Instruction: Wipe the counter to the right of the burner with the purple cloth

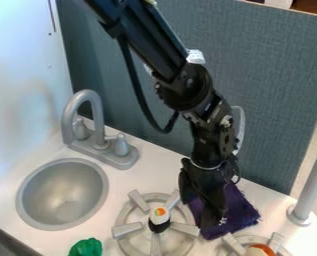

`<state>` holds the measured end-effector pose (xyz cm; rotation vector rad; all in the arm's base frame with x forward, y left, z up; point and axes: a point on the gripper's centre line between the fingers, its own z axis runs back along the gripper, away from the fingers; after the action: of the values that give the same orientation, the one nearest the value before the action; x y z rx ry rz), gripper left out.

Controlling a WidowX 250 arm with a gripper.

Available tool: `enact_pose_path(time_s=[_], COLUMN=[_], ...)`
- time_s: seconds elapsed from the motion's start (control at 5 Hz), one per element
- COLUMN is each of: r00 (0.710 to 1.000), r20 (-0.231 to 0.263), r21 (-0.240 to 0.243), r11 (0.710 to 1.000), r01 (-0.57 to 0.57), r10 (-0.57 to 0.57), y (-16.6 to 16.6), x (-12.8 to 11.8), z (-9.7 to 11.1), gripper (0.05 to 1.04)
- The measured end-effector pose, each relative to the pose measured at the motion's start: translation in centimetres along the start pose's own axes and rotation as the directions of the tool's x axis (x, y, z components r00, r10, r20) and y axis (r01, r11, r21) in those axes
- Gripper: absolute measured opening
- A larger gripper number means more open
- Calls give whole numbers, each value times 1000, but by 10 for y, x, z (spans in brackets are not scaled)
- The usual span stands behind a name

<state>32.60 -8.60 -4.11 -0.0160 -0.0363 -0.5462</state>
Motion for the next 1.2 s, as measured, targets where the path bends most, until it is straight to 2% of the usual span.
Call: enact_pose_path(time_s=[0.2, 0.4, 0.6, 0.8, 1.0, 1.2], r00=[999, 1000, 998, 993, 992, 990], r20=[-40, 17, 60, 112, 111, 123], r21=[-16, -48, -30, 44, 95, 112], r11=[1000, 999, 1000, 998, 993, 990], r01=[-3, 21, 6, -33, -67, -87], r10=[2, -20, -4, 28, 56, 73], y=[-2, 0, 9, 26, 35, 40], x=[-7, 22, 28, 39, 38, 46], z=[-13, -13, -12, -7, -13, -21], gripper=[1001, 1001, 1001, 1001, 1001, 1001])
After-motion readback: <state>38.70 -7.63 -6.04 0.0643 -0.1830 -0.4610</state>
